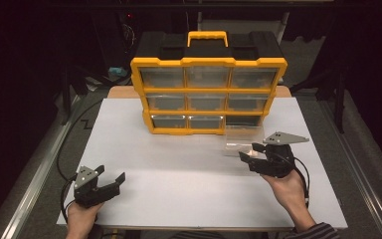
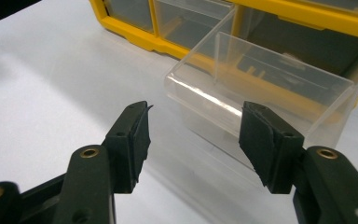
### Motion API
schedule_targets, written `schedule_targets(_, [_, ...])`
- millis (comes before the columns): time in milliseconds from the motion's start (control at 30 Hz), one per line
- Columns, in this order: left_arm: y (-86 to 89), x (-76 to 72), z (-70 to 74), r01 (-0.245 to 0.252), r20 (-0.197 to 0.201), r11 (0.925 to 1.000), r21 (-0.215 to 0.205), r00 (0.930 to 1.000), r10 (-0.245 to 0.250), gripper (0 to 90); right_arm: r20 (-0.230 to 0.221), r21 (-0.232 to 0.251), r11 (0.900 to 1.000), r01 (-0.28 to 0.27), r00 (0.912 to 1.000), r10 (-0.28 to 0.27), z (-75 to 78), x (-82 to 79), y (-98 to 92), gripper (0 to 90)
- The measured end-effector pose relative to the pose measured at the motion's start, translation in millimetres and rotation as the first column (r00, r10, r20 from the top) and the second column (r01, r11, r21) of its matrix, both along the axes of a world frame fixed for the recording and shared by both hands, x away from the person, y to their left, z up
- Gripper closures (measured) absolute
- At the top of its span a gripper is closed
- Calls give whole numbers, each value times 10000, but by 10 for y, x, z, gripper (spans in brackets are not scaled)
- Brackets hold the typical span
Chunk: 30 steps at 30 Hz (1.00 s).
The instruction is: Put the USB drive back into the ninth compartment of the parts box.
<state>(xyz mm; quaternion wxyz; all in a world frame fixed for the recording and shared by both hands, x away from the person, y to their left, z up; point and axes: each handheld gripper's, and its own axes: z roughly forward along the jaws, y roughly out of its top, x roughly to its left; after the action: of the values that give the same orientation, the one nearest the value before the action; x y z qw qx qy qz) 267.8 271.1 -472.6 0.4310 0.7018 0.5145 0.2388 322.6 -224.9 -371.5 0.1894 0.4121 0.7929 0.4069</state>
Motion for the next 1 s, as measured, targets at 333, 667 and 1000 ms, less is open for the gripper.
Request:
schedule_targets(333, [-17, -6, 1, 112, 46, 9999, 129, 9999, -112, 186, 103, 120, 9999, -86, 9999, 85, -98, -109, -9, 433])
schedule_targets(667, [-15, -6, 2, 115, 14, 9999, 107, 9999, -115, 186, 255, 248, 9997, -76, 9997, 69, -211, -186, -59, 415])
schedule_targets(1000, [-21, -5, 0, 108, 37, 9999, 122, 9999, -109, 186, 231, 283, 9996, 13, 9997, -19, -356, -252, -129, 390])
